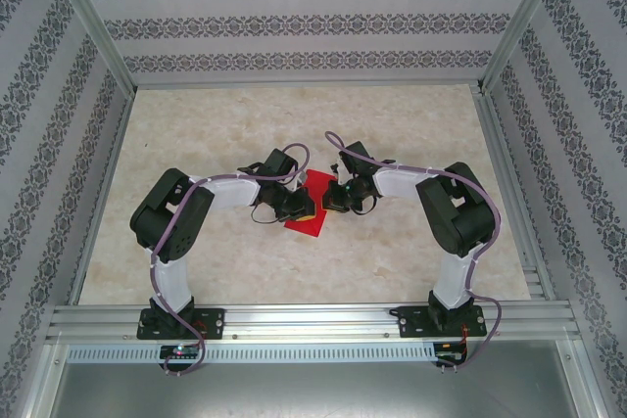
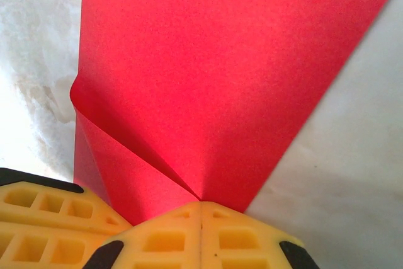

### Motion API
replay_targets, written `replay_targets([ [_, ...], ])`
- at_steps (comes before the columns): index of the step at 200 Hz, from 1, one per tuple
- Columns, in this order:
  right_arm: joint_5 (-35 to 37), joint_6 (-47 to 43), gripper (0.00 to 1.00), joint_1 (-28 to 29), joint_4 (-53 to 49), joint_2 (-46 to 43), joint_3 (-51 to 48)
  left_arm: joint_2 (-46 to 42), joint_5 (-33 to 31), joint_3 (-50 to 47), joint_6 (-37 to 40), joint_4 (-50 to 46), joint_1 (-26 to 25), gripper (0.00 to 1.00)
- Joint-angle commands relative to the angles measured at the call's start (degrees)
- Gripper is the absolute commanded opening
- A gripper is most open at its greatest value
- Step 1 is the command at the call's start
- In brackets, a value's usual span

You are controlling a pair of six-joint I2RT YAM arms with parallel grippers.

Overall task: Fold a paper plane with a square sheet of paper (pick it up from the middle)
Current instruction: Fold the triangle a second time at the center of the table.

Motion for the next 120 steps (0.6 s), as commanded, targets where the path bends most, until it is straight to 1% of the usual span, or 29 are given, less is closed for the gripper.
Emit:
replay_targets([
  [1,0.3,-0.8,0.05,0.0,0.5,1.3,1.2,1.2,-1.1,0.4,1.2,-1.5,-0.7,0.11],
  [87,0.0,-1.0,0.07,0.1,0.3,1.5,2.0,1.6,-2.6,-0.3,0.0,-1.8,-0.7,0.11],
  [106,0.1,-1.0,0.09,0.0,0.2,1.1,2.2,1.5,-3.2,-0.5,-0.2,-2.0,-0.7,0.11],
  [120,0.7,-0.9,0.14,0.0,-0.2,0.4,2.3,1.6,-3.6,-0.6,-0.4,-2.2,-0.8,0.11],
])
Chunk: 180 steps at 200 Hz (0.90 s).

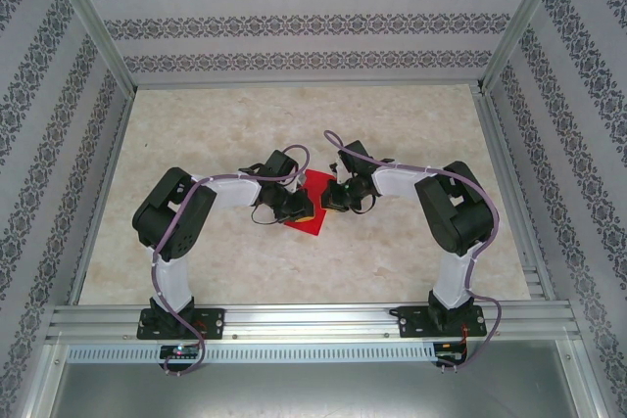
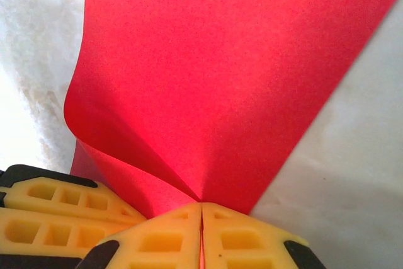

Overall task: Fold a paper plane with a square sheet of paper (pick it up from the middle)
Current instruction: Fold the triangle a second time at the center of the table.

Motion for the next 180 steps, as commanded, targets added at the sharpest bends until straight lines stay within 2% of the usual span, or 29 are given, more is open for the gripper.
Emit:
replay_targets([
  [1,1.0,-0.9,0.14,0.0,-0.2,-0.4,1.4,0.7,-2.1,-0.6,-0.4,-2.0,-0.7,0.11],
  [34,4.2,-1.0,0.20,-0.3,-1.0,-5.0,0.1,0.7,-3.2,-0.8,-0.8,-2.6,-0.7,0.10],
  [82,4.3,0.4,0.15,1.1,1.4,-7.4,-3.1,0.7,-3.6,-1.0,-1.2,-2.8,-0.9,0.10],
  [112,3.2,0.8,0.08,2.3,1.9,-5.1,-2.4,0.8,-3.8,-1.0,-1.3,-2.9,-1.0,0.10],
  [180,4.2,0.0,0.06,2.8,-0.2,0.1,-0.2,0.4,-3.8,-0.7,-1.3,-3.2,-1.1,0.09],
])
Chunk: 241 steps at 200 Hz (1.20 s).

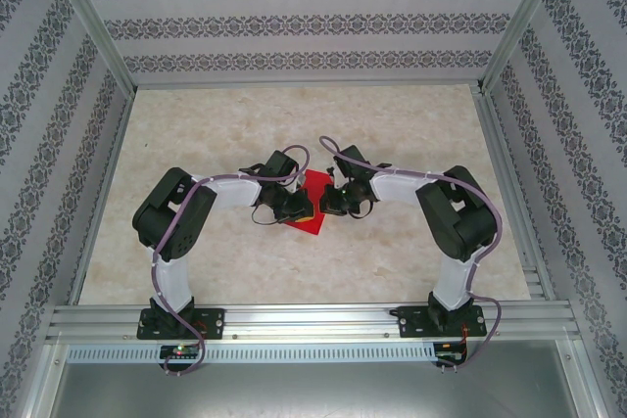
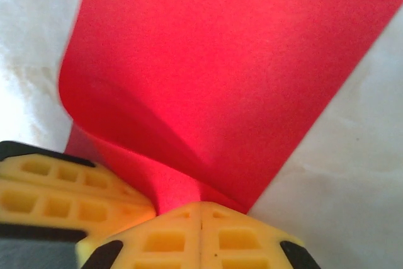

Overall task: Fold a paper plane with a square sheet of paper (pick it up from the middle)
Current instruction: Fold the triangle a second time at the center of the table.

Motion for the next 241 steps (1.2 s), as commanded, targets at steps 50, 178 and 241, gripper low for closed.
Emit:
replay_targets([
  [50,5.9,-3.7,0.05,0.1,-7.0,3.2,2.1,-4.8,-2.7,2.4,1.1,-3.1,-0.3,0.11],
  [178,8.5,-6.3,0.05,0.1,-10.3,5.5,1.2,2.0,-8.3,3.3,2.0,-5.1,2.3,0.10],
  [241,13.1,-9.6,0.05,0.1,-13.0,6.8,0.0,-1.4,-8.5,5.2,4.2,-3.5,2.6,0.10],
])
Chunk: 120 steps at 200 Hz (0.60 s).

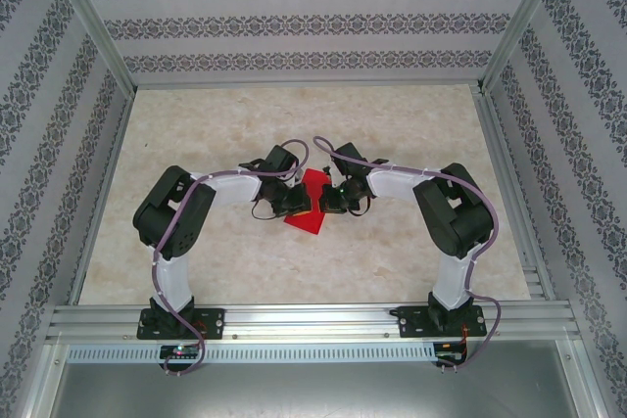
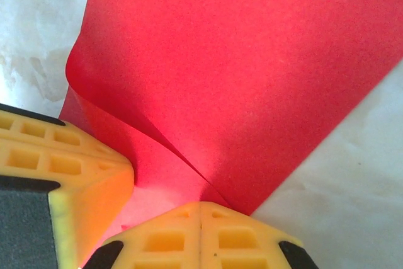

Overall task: Fold a paper plane with a square sheet of paper (pick it up from the middle)
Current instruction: Fold the triangle a second time at the center of the table.

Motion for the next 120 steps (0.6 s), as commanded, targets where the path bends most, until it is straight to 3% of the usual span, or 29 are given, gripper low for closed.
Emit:
replay_targets([
  [1,10.9,-2.9,0.05,0.0,-8.5,5.3,-3.0,-2.0,-3.5,2.3,2.3,-0.6,1.4,0.10],
  [120,11.5,-2.7,0.05,-0.1,-7.6,5.8,-4.7,2.4,-8.4,6.6,7.5,-8.7,5.7,0.10],
])
